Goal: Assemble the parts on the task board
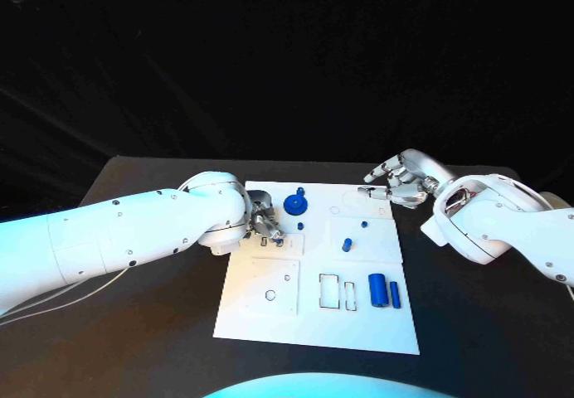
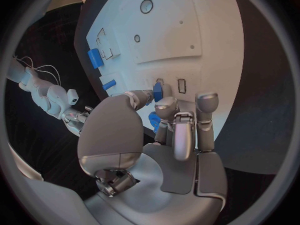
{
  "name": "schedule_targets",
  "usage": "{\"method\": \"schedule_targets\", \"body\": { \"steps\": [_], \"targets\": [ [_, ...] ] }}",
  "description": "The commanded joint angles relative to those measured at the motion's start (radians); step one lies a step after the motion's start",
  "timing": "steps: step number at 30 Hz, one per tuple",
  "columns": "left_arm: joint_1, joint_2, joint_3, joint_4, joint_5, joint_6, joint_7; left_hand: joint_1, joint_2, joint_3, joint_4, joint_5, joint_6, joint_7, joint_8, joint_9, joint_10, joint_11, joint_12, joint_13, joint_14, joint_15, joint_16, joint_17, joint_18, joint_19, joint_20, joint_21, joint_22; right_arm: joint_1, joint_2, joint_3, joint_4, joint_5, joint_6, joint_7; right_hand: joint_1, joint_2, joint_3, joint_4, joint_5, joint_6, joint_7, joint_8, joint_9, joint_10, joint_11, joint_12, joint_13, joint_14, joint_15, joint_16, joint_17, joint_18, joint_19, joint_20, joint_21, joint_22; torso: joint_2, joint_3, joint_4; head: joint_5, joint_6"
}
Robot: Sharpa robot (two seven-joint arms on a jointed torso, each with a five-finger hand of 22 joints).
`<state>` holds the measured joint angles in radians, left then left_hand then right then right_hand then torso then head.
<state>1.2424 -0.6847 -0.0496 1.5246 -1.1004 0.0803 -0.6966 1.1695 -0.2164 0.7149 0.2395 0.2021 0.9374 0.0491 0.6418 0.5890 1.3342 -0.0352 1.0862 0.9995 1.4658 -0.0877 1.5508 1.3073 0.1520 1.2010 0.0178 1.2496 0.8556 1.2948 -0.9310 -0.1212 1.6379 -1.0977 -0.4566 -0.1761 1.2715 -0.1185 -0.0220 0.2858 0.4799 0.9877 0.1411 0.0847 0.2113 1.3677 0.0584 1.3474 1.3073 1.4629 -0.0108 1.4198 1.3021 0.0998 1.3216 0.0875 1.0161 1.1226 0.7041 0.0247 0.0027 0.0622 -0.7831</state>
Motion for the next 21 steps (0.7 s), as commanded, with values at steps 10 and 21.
{"method": "schedule_targets", "body": {
  "steps": [10,21],
  "targets": [
    [-0.003,0.009,0.000,-0.003,-0.018,0.009,-0.013,-0.035,-0.002,0.140,-0.152,-0.006,0.003,-0.018,0.017,0.008,0.012,-0.005,0.010,0.002,0.098,-0.007,0.005,0.237,-0.018,0.009,-0.002,0.007,0.002,-0.001,-0.001,0.000,0.002,-0.008,0.012,0.000,-0.006,0.007,-0.003,0.000,0.002,0.004,-0.002,0.006,0.002,-0.005,-0.002,-0.004,0.021,0.044,-0.007,-0.005,-0.001,0.020,-0.007,0.001,-0.004,-0.001,0.000,0.0008,-0.0006,-0.003,-0.001],
    [-0.003,0.011,0.000,-0.005,-0.021,0.033,-0.024,-0.058,-0.009,0.118,-0.143,-0.007,0.002,-0.024,0.026,0.010,0.016,-0.009,0.018,0.006,0.099,-0.010,0.007,0.240,-0.019,0.011,-0.003,0.007,0.003,-0.001,-0.003,0.000,0.003,-0.008,0.012,-0.001,-0.008,0.008,-0.005,0.000,0.003,0.004,-0.002,0.006,0.002,-0.004,-0.002,-0.003,0.022,0.044,-0.007,-0.005,-0.001,0.020,-0.006,0.001,-0.005,-0.001,0.000,0.0010,-0.0002,-0.002,-0.005]
  ]
}}
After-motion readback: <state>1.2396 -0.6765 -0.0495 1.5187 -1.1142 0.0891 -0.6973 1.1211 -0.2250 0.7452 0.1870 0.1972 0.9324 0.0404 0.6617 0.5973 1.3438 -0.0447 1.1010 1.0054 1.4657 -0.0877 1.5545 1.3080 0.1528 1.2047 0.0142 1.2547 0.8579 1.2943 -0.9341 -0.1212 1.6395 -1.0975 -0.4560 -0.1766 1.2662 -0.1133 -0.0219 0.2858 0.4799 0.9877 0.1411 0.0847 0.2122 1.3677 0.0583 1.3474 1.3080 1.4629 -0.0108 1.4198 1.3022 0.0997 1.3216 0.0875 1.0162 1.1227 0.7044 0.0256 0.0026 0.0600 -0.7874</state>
